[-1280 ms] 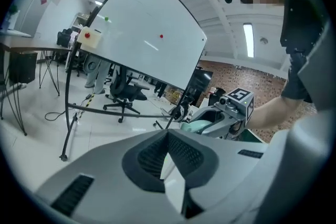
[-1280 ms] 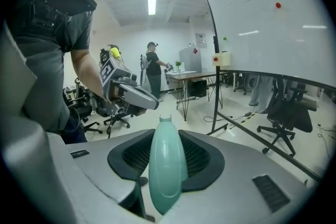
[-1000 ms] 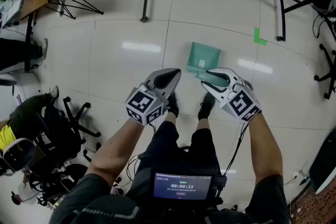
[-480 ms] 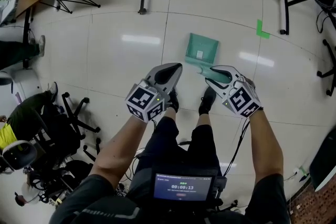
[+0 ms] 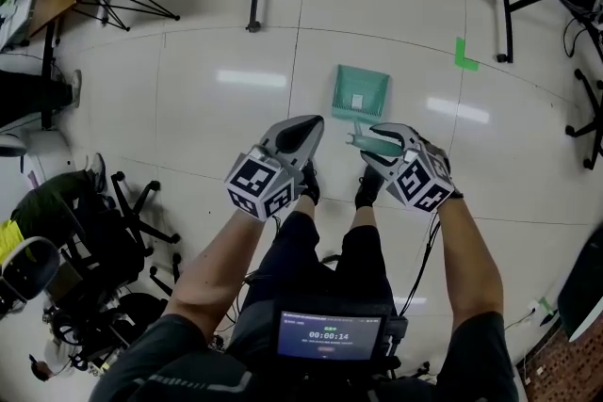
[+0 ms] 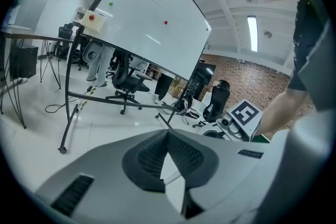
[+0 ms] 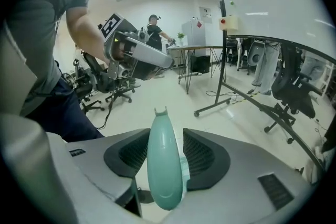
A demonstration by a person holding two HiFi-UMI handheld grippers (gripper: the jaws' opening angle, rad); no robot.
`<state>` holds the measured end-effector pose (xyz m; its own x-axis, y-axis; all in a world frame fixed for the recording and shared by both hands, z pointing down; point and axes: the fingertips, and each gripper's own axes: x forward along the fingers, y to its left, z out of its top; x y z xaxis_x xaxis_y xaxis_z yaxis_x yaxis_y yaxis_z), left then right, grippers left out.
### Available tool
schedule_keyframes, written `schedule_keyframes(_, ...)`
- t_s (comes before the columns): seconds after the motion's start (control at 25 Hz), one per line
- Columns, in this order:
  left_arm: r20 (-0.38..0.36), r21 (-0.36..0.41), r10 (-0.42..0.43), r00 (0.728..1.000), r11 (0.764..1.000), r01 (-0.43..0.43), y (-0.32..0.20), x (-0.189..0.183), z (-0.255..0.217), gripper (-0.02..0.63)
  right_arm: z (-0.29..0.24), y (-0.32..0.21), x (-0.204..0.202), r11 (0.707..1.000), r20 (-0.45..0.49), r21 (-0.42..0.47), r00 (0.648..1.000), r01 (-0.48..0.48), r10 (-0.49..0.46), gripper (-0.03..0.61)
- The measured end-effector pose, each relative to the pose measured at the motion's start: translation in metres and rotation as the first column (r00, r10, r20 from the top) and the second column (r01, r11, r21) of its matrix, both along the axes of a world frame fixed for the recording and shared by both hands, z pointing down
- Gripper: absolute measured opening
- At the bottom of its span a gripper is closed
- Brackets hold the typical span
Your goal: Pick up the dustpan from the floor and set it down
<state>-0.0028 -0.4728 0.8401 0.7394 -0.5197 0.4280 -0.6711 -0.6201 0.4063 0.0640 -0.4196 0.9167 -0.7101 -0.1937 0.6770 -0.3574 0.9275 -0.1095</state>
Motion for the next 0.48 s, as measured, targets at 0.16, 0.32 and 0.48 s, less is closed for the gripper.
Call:
schedule_keyframes(0.16, -0.026, -0.005, 0.005, 1.0, 1.0, -0.005, 0.009, 0.005, -0.026, 0.018, -0.02, 0.007, 0.001, 1.0, -0.029, 0.006, 1.0, -0.001, 0.001, 0.213)
schedule_keyframes(0.32, -0.018, 0.009, 0.044, 0.999, 0.999, -0.044, 0.019, 0.004, -0.062, 0.018, -0.064, 0.014, -0.006, 1.0, -0.02, 0.014, 1.0, -0.011, 0.011, 0.213)
schedule_keyframes(0.48, -0.042, 0.054, 0.076, 0.996, 0.996, -0.073, 0.02, -0.002, -0.12, 0.018, -0.144, -0.002, -0.009, 0.994, 0.021, 0.075, 0.997, -0.082, 0.08, 0.213)
